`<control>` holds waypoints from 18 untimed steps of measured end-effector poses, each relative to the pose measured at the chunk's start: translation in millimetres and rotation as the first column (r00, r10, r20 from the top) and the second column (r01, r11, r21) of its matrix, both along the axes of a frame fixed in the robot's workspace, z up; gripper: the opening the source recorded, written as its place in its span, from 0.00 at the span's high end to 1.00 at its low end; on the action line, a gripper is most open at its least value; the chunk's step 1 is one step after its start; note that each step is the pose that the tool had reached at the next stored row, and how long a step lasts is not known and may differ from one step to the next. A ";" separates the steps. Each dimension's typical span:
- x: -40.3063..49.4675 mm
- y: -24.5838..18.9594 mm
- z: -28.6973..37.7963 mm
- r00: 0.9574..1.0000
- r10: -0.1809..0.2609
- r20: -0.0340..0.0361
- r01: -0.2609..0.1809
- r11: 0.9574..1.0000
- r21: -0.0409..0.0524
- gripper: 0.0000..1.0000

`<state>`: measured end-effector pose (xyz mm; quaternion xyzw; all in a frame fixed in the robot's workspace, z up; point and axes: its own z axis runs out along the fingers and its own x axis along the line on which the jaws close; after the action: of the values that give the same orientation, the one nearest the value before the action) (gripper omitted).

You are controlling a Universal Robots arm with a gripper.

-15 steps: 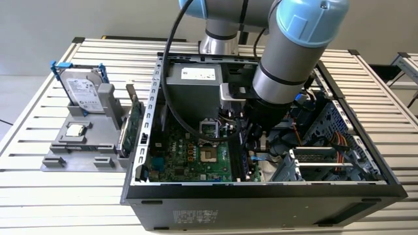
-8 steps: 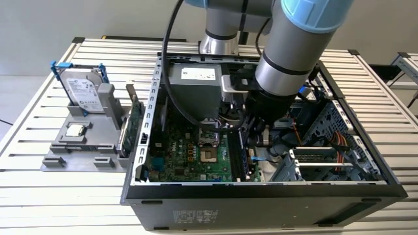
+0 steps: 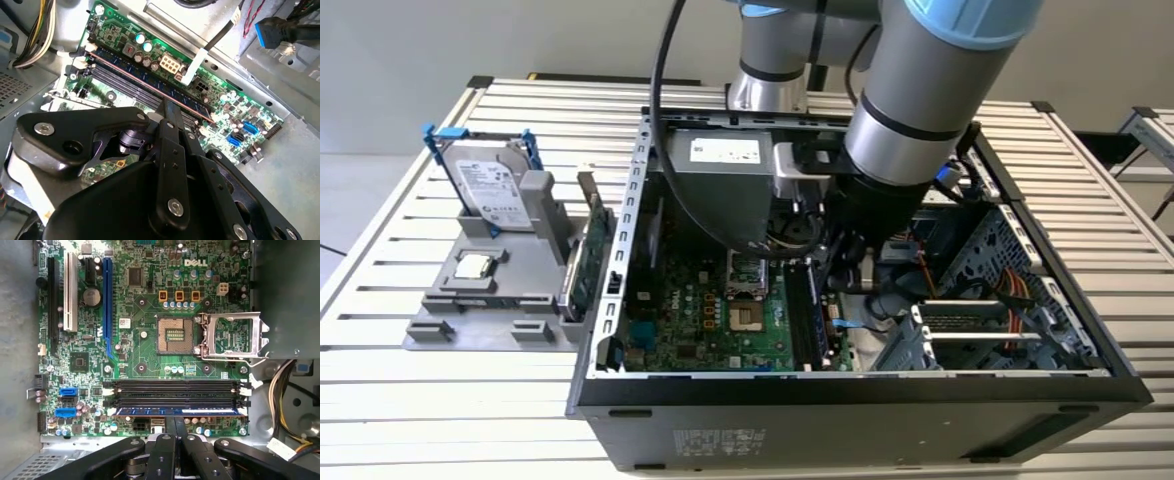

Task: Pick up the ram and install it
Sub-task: 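Press down the ram until it locks into place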

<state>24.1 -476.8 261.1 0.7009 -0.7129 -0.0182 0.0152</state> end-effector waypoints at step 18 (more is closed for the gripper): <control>0.0 0.0 12.4 1.000 0.000 0.000 0.000 1.000 0.000 1.00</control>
<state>24.2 -476.8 273.5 0.7009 -0.7128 -0.0183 0.0152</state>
